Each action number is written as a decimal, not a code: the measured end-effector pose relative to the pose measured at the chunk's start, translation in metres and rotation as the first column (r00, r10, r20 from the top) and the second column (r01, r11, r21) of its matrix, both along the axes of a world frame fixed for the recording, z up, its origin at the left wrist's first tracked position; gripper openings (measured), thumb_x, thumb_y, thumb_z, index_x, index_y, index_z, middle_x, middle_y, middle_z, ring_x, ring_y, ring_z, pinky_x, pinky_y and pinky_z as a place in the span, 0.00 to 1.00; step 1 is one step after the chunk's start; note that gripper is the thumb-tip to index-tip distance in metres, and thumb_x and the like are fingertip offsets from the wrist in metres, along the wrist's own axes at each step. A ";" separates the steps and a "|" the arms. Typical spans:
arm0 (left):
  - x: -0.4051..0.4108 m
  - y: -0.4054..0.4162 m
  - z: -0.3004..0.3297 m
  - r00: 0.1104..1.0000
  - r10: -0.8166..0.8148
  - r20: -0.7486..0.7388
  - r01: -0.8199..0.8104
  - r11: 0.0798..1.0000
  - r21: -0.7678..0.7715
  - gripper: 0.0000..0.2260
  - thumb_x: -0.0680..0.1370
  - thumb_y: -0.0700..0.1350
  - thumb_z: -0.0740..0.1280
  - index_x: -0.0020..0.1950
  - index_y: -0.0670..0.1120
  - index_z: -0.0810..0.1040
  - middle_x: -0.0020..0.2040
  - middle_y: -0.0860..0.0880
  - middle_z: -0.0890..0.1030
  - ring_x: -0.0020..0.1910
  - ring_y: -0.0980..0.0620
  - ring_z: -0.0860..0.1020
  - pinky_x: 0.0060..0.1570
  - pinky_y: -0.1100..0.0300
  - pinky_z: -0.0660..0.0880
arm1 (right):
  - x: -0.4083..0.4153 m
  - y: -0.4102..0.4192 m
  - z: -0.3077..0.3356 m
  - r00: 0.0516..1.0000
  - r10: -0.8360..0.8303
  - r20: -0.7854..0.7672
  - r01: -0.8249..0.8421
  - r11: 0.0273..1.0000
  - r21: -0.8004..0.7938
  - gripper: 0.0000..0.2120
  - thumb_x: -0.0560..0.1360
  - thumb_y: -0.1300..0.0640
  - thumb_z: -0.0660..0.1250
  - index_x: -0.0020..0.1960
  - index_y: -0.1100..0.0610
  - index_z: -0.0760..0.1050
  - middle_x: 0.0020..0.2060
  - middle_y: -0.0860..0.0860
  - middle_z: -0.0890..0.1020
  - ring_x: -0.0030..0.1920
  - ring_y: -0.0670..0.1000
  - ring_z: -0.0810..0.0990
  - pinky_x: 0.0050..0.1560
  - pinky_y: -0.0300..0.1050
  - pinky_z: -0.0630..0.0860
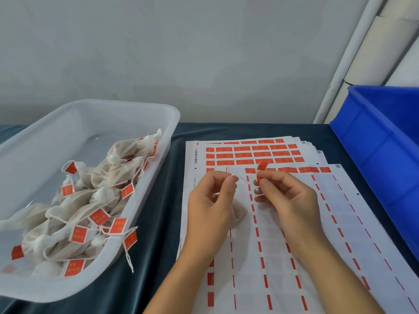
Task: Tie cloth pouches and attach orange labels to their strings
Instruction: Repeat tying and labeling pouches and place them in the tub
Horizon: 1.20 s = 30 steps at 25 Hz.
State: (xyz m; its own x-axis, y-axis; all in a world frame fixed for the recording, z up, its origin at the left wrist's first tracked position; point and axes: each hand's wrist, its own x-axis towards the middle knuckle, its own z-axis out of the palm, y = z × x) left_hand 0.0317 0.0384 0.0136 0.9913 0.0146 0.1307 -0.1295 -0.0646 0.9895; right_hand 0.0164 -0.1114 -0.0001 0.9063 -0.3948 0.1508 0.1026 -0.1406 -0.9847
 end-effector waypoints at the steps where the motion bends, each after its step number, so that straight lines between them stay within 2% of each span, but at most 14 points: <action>1: 0.000 0.001 0.001 1.000 -0.012 -0.001 0.012 1.000 -0.020 0.08 0.84 0.47 0.67 0.48 0.51 0.83 0.44 0.57 0.85 0.48 0.58 0.83 0.48 0.71 0.78 | -0.001 0.001 0.001 1.000 0.003 0.010 -0.003 1.000 0.014 0.06 0.77 0.50 0.71 0.53 0.44 0.83 0.46 0.38 0.86 0.46 0.43 0.86 0.41 0.33 0.81; 4: -0.001 0.001 0.003 0.999 -0.035 -0.009 0.034 0.997 -0.062 0.09 0.85 0.45 0.66 0.48 0.49 0.83 0.40 0.53 0.85 0.43 0.55 0.83 0.47 0.69 0.78 | -0.004 0.003 0.006 0.999 0.018 0.031 -0.020 0.998 0.056 0.12 0.74 0.43 0.69 0.53 0.45 0.84 0.46 0.39 0.87 0.47 0.44 0.86 0.41 0.33 0.81; 7: -0.002 0.001 0.004 0.998 -0.054 -0.022 0.052 0.996 -0.066 0.08 0.85 0.46 0.66 0.49 0.49 0.84 0.40 0.51 0.85 0.43 0.53 0.84 0.46 0.66 0.80 | -0.006 0.004 0.007 0.994 0.082 0.066 -0.085 0.995 0.046 0.13 0.75 0.39 0.68 0.54 0.44 0.84 0.49 0.39 0.86 0.51 0.44 0.85 0.43 0.33 0.81; 11: -0.004 0.001 0.004 0.995 -0.100 0.004 0.100 0.993 -0.063 0.08 0.85 0.45 0.66 0.50 0.49 0.84 0.40 0.50 0.85 0.42 0.50 0.85 0.44 0.65 0.81 | -0.008 0.007 0.006 0.984 0.152 0.092 -0.143 0.985 -0.093 0.09 0.75 0.40 0.69 0.54 0.39 0.83 0.51 0.35 0.85 0.55 0.40 0.82 0.47 0.29 0.78; 15: -0.005 0.001 0.003 0.989 -0.143 0.026 0.145 0.988 -0.061 0.07 0.85 0.45 0.67 0.50 0.48 0.84 0.42 0.51 0.85 0.43 0.50 0.85 0.44 0.64 0.81 | -0.007 0.009 0.003 0.980 0.171 0.103 -0.153 0.975 -0.159 0.08 0.75 0.42 0.70 0.53 0.41 0.83 0.49 0.36 0.85 0.54 0.41 0.82 0.47 0.29 0.78; 21: -0.003 0.000 0.000 0.991 -0.137 -0.015 0.136 0.991 -0.016 0.06 0.84 0.45 0.68 0.48 0.49 0.84 0.39 0.53 0.83 0.38 0.53 0.82 0.43 0.62 0.83 | -0.006 0.005 0.001 0.992 0.039 0.121 -0.017 0.984 -0.178 0.08 0.75 0.41 0.69 0.47 0.43 0.82 0.47 0.34 0.84 0.53 0.38 0.81 0.47 0.25 0.75; 25: -0.004 -0.001 -0.001 0.987 -0.152 -0.054 0.153 0.988 0.026 0.07 0.83 0.47 0.68 0.47 0.52 0.83 0.40 0.55 0.84 0.39 0.54 0.82 0.38 0.68 0.79 | -0.005 0.004 0.001 0.989 -0.031 0.147 0.050 0.990 -0.130 0.05 0.76 0.44 0.71 0.46 0.44 0.83 0.46 0.36 0.84 0.53 0.41 0.82 0.46 0.27 0.77; 28: -0.003 -0.001 -0.001 0.983 -0.162 -0.081 0.165 0.986 0.029 0.08 0.83 0.47 0.69 0.45 0.53 0.83 0.40 0.55 0.84 0.39 0.55 0.82 0.38 0.68 0.79 | -0.005 0.002 0.000 0.986 -0.084 0.146 0.099 0.990 -0.101 0.04 0.78 0.47 0.71 0.49 0.44 0.84 0.48 0.36 0.85 0.53 0.40 0.83 0.45 0.29 0.79; 30: -0.002 -0.001 0.000 0.984 -0.152 -0.094 0.155 0.987 0.030 0.08 0.82 0.47 0.69 0.44 0.53 0.83 0.40 0.55 0.84 0.39 0.56 0.82 0.38 0.68 0.79 | -0.005 0.000 0.001 0.983 -0.136 0.126 0.146 0.987 -0.074 0.06 0.79 0.45 0.69 0.50 0.44 0.84 0.48 0.36 0.85 0.53 0.40 0.83 0.43 0.33 0.81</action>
